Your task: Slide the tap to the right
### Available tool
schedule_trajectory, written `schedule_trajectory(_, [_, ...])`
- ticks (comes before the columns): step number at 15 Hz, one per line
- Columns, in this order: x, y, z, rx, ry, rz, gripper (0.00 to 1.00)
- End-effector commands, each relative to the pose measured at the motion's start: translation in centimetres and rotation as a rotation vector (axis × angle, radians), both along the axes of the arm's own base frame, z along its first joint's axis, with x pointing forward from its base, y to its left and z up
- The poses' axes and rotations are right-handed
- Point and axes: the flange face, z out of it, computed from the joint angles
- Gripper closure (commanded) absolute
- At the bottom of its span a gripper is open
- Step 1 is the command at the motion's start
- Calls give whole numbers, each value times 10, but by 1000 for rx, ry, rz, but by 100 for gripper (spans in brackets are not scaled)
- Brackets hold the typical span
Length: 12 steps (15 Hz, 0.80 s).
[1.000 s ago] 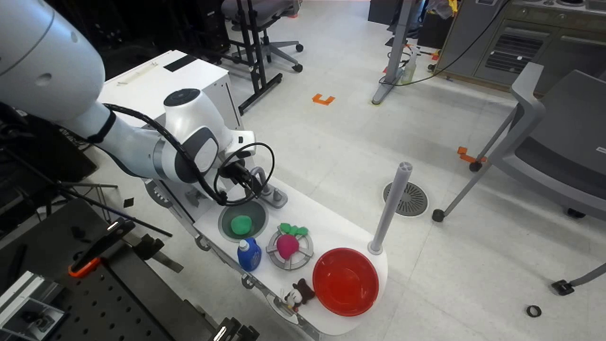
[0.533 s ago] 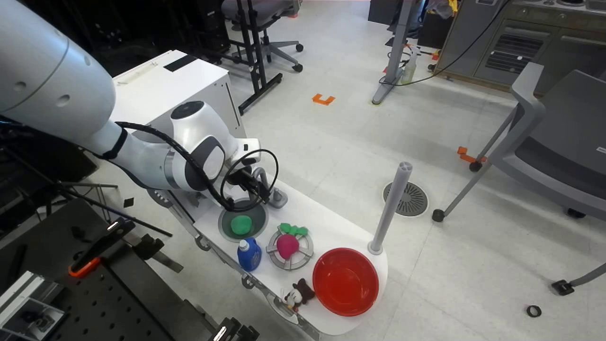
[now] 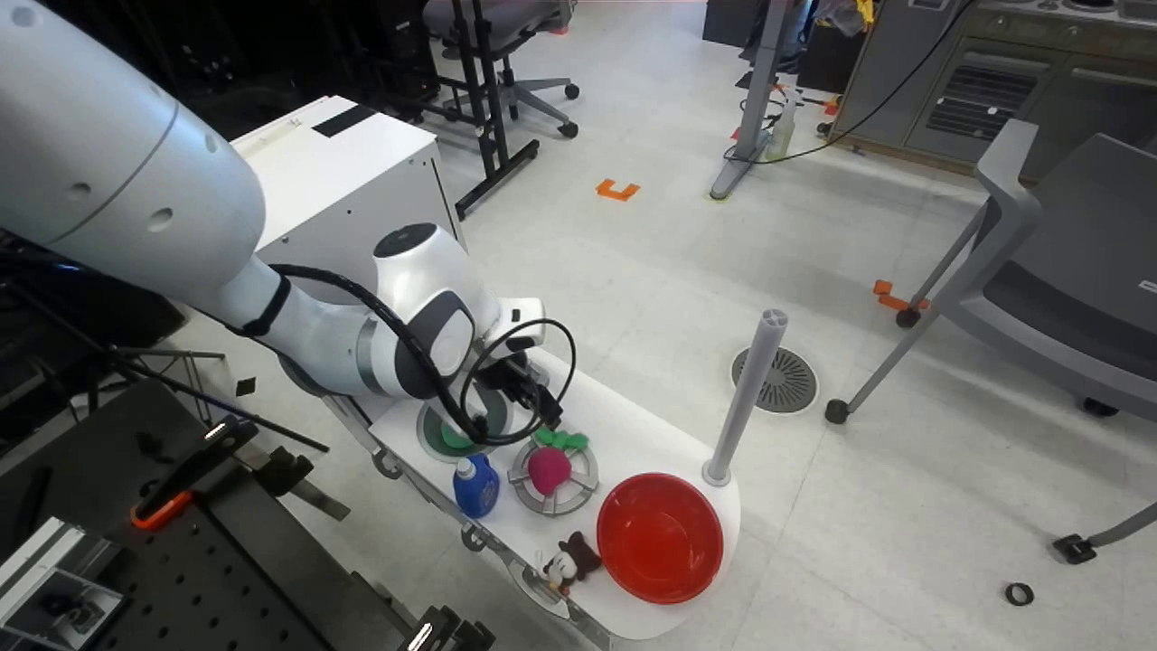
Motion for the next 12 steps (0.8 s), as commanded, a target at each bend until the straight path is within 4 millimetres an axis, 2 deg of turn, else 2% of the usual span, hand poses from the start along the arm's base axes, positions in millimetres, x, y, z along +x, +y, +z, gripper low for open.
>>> schedule_trajectory(1, [19, -59, 1, -81, -45, -81, 0])
schedule_trajectory(3, [28, -82, 11, -110, -71, -110, 0])
schedule_trajectory(5, [36, -95, 23, -110, -88, -134, 0])
schedule_trajectory(7, [36, -96, 35, -64, -24, -141, 0])
schedule_trajectory(9, [32, -89, 54, 12, 66, -101, 0])
schedule_trajectory(10, [33, -95, 26, -60, 0, -120, 0])
schedule_trajectory(12, [36, -90, 41, -16, 34, -111, 0])
